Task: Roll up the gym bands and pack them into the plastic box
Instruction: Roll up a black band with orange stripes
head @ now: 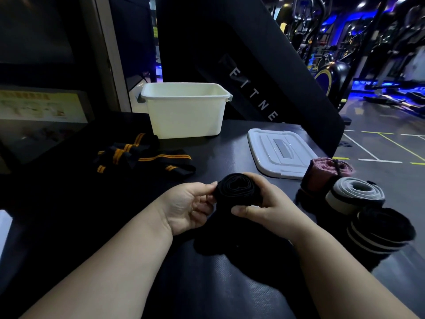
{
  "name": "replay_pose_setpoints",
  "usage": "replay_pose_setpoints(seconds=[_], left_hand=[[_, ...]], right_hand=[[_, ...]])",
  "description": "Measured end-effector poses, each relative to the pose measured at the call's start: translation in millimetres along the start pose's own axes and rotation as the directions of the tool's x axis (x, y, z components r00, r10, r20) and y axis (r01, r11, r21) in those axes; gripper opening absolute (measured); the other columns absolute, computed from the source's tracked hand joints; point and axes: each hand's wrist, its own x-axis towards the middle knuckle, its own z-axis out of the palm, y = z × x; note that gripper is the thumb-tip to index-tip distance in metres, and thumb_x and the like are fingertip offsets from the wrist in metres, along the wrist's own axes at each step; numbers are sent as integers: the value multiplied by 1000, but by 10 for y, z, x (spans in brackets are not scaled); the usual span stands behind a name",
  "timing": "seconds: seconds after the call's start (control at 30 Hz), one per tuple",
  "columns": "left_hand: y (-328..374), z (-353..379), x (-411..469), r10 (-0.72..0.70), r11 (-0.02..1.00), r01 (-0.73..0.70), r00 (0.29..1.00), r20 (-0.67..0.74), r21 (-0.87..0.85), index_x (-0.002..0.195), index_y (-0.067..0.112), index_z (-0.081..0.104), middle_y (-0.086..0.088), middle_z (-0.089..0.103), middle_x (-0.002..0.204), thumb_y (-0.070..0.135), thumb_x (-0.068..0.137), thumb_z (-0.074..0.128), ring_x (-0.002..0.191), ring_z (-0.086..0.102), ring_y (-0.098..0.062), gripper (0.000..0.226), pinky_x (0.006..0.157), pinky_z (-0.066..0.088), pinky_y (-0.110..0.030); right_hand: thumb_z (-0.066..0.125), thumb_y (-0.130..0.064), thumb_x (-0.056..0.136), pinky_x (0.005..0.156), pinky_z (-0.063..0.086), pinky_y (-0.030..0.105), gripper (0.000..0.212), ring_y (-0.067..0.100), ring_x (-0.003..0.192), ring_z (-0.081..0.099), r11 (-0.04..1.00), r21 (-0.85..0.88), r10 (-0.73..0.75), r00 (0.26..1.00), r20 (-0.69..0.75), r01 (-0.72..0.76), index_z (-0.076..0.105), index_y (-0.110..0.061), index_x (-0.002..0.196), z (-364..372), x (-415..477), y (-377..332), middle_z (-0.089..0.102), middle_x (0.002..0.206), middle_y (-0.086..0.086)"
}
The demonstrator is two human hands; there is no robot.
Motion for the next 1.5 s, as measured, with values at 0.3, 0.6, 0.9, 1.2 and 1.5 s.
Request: replay_pose_setpoints(seconds=[0.3, 0.6, 0.9, 1.2, 1.5], left_hand=[[-23, 49, 15, 79, 996, -80, 997, -15, -46, 70, 17, 52, 6, 44, 57, 25, 76, 61, 42, 36, -2, 14, 41, 23, -13], [-247, 124, 130, 489, 775, -429, 872, -10, 463, 122, 31, 50, 5, 56, 120, 2, 93, 57, 98, 60, -12, 41, 79, 53, -26], [-392, 316, 357, 597, 438, -388, 800, 60, 811, 130, 24, 56, 4, 66, 117, 5, 87, 68, 111, 62, -11, 49, 98, 43, -21], [-318, 373, 302, 601, 253, -248, 798, 49, 935, 119, 24, 65, 9, 66, 98, 16, 83, 73, 99, 63, -11, 38, 82, 44, -21], [-229, 308, 328, 466, 201, -172, 883, 60, 964, 93, 34, 69, 11, 72, 96, 27, 83, 74, 94, 67, -5, 13, 88, 52, -26]], right_hand=[[79, -25, 66, 89, 51, 22, 54, 2, 101, 64, 1000, -17, -2, 999, -45, 1, 54, -34, 114, -7, 22, -16, 69, 106, -13], [84, -22, 71, 97, 49, 30, 50, 5, 105, 63, 994, -60, 91, 992, -83, -96, 54, -39, 107, -176, -15, -26, 68, 108, -11], [84, -24, 73, 75, 46, 6, 52, -6, 86, 61, 940, -143, 277, 938, -206, -309, 52, -25, 114, -289, -204, -41, 67, 102, -11], [82, -24, 75, 69, 39, 6, 49, 4, 91, 62, 916, -241, 246, 924, -293, -321, 60, -19, 118, -199, -295, 56, 66, 103, -9], [77, -28, 80, 63, 35, 0, 33, -1, 86, 55, 890, -357, 188, 941, -281, -284, 67, -25, 112, -184, -334, 7, 60, 92, -16]])
